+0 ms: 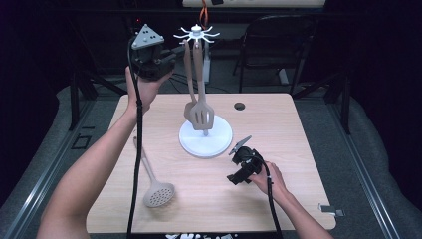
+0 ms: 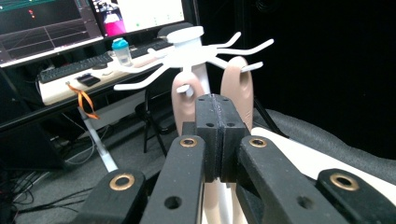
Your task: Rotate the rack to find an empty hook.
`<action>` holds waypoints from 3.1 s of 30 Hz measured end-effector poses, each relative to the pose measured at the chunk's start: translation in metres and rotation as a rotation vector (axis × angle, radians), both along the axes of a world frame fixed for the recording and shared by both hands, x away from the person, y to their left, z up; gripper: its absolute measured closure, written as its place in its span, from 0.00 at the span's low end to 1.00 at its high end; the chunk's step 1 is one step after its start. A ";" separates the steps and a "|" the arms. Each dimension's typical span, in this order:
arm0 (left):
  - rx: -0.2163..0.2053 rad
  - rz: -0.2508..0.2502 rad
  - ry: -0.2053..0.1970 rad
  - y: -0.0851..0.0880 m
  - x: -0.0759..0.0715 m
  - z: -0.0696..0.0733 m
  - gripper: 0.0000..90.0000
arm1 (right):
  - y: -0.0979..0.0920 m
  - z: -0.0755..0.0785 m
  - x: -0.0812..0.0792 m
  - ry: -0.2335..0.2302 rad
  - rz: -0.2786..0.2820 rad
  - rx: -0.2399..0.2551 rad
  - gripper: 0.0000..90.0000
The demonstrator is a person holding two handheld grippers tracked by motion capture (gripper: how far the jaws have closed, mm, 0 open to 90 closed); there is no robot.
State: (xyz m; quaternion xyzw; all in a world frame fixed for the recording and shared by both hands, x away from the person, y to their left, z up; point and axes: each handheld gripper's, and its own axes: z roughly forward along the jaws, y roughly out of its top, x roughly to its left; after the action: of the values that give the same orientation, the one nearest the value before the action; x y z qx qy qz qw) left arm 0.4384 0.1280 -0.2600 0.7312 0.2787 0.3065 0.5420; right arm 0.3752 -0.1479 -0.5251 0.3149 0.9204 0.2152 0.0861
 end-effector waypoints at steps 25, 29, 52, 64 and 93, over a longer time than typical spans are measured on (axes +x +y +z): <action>-0.030 0.092 0.023 0.012 0.024 0.001 1.00 | 0.001 -0.002 -0.001 -0.001 -0.001 0.006 0.14; -0.036 0.069 0.021 0.011 0.018 -0.002 1.00 | 0.000 0.000 0.000 0.011 0.017 -0.024 0.14; -0.002 0.017 0.003 -0.006 0.006 0.003 1.00 | 0.001 -0.003 -0.001 -0.003 0.000 0.003 0.14; -0.009 0.037 0.010 0.001 0.012 0.004 1.00 | 0.002 -0.003 -0.001 0.001 0.000 0.003 0.14; -0.073 0.069 0.030 0.026 0.011 -0.003 0.79 | 0.001 -0.002 -0.001 0.003 0.010 -0.014 0.14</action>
State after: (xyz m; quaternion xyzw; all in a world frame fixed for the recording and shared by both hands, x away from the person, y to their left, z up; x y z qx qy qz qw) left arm 0.4493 0.1540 -0.2629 0.7053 0.3231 0.3035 0.5532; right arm 0.3745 -0.1465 -0.5267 0.3099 0.9236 0.2089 0.0857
